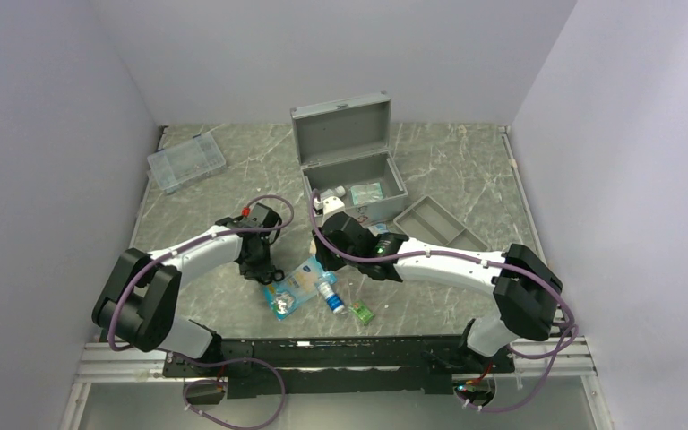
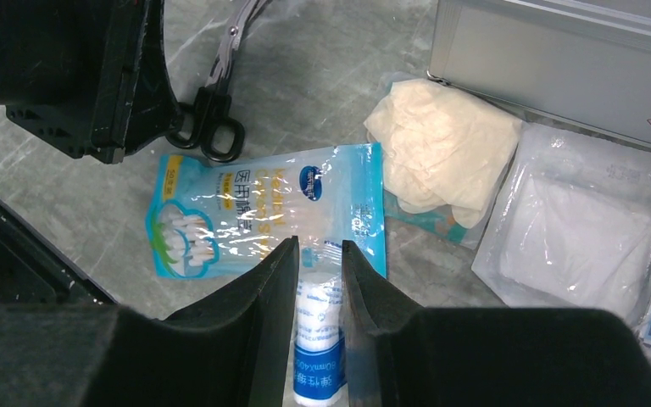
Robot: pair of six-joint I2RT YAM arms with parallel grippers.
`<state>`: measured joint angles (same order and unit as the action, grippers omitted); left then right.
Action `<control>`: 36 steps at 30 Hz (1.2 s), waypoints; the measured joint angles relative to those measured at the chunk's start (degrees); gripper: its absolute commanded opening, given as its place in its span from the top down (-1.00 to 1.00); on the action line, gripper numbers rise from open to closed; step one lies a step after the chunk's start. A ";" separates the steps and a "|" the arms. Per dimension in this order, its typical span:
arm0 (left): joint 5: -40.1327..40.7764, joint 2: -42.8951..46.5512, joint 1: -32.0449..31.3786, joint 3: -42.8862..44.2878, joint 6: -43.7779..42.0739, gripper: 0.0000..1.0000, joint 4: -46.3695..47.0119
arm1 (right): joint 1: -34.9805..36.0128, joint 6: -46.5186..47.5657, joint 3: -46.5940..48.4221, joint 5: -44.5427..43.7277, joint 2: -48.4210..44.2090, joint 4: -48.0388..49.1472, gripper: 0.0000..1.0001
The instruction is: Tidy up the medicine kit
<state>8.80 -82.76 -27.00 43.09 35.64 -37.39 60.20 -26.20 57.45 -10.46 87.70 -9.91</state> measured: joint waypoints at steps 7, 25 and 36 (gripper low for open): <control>0.39 -0.26 -0.09 0.15 -0.02 1.00 -0.09 | 0.13 0.02 0.00 0.00 -0.07 -0.20 0.43; 1.51 3.58 2.49 0.74 -0.94 1.00 -1.20 | 0.55 0.02 0.02 -0.13 -0.07 -0.76 0.43; -0.20 11.56 3.93 0.55 -1.84 1.00 -1.68 | 0.59 -1.42 0.17 2.12 -0.63 -0.57 0.03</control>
<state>8.60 -71.20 -23.07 43.64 33.80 -39.07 60.80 -27.62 57.63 -8.34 87.07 -10.48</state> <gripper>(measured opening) 0.022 0.440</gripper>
